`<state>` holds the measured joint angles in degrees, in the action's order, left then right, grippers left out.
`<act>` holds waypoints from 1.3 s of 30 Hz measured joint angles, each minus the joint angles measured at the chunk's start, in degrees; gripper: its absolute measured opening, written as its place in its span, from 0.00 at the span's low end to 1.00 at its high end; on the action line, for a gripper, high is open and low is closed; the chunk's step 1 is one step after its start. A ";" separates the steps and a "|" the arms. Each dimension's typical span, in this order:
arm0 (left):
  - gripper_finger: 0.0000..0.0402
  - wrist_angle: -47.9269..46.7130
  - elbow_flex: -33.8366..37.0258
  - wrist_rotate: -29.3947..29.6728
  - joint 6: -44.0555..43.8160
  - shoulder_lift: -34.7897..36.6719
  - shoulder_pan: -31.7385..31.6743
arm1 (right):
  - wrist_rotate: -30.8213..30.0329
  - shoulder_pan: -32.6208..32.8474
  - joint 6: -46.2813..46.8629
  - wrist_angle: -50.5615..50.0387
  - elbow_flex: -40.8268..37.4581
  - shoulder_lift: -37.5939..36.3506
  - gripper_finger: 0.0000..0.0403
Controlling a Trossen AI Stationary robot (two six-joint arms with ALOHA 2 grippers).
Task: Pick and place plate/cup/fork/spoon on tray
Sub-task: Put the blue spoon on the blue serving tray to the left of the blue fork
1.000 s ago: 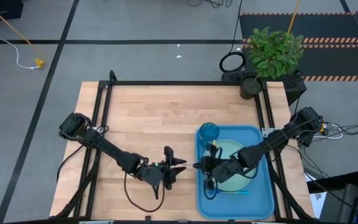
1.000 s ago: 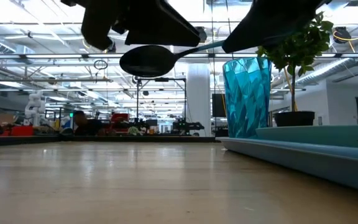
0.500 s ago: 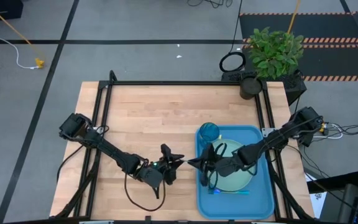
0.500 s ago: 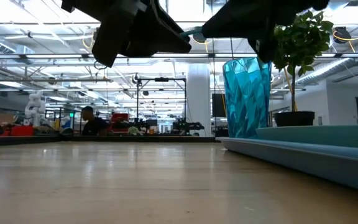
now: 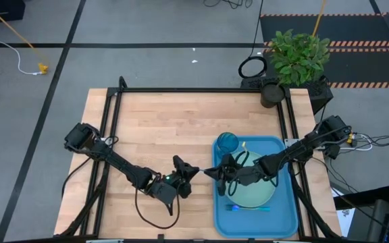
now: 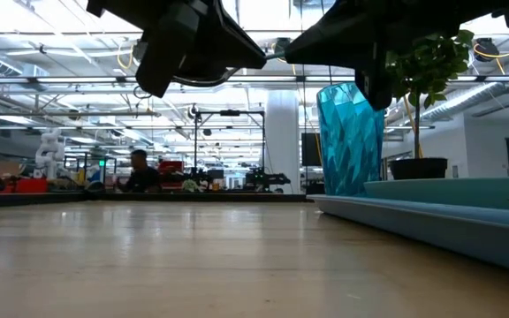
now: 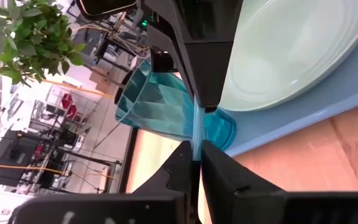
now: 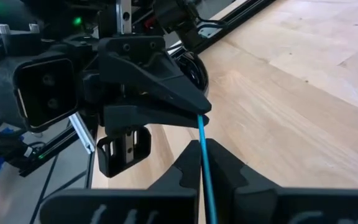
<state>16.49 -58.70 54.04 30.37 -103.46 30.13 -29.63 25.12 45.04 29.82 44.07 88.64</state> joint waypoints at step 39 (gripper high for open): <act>0.05 -2.89 0.02 0.80 -4.44 -0.09 -0.11 | 1.14 0.07 -5.83 1.91 0.02 -0.02 0.08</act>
<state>13.60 -58.67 54.85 25.93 -103.55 30.02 -28.49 25.19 39.21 31.73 44.10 88.62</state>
